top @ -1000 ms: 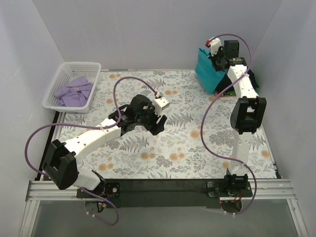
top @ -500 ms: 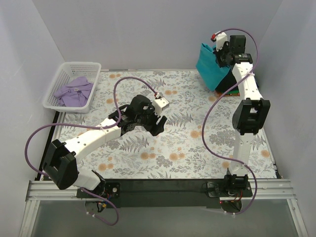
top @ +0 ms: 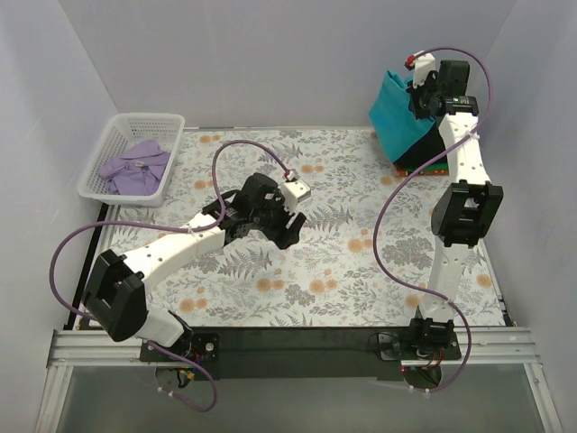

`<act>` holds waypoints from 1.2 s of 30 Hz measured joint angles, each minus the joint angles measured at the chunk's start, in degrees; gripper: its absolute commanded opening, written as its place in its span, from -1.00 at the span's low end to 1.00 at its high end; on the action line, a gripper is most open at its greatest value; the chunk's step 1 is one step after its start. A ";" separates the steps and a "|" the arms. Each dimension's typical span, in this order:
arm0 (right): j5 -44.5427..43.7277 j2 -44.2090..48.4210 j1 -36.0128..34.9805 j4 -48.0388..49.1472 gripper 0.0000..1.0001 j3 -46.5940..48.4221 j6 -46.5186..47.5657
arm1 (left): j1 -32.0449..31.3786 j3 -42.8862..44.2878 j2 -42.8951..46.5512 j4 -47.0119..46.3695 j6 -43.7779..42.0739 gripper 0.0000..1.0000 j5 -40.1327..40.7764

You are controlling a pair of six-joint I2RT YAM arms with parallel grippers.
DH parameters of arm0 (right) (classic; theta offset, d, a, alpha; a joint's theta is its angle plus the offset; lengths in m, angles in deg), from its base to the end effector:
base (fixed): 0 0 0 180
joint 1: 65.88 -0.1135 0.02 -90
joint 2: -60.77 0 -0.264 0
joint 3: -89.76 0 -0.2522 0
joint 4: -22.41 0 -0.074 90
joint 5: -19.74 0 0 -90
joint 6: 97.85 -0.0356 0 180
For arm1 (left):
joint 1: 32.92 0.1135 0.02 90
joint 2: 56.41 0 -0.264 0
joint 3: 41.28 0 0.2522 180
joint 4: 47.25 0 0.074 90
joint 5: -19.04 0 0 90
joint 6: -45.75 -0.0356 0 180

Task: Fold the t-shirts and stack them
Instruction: Neatly place the folded tshirt to the corner

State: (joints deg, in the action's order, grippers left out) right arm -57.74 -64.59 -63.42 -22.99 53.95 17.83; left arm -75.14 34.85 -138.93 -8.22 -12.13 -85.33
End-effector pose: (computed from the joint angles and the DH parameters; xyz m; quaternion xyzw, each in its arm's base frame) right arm 0.5086 -0.0141 0.3616 -0.2263 0.8168 -0.0371 0.5294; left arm 0.2254 -0.2165 0.2699 0.1281 0.9103 -0.3196 0.2299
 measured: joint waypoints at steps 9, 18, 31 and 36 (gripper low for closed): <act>0.79 -0.87 3.61 0.26 -0.97 0.09 0.79 | 0.00 1.97 -1.29 1.66 0.02 0.27 0.00; 0.46 -5.46 6.01 2.78 -0.97 0.09 3.98 | 0.00 2.49 -2.40 3.43 0.00 0.32 0.02; -1.77 -7.30 8.22 7.91 -0.76 -1.90 7.87 | 0.00 2.64 -3.37 4.37 -0.02 0.38 0.13; -3.37 -8.35 8.59 9.55 0.47 -1.99 8.17 | 0.52 2.78 -3.37 5.25 0.07 0.51 -0.90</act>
State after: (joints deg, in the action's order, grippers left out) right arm -61.11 -72.94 -54.83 -13.43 51.96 26.00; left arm -74.61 37.63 -142.30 -2.97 -12.07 -86.23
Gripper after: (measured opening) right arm 0.555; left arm 0.749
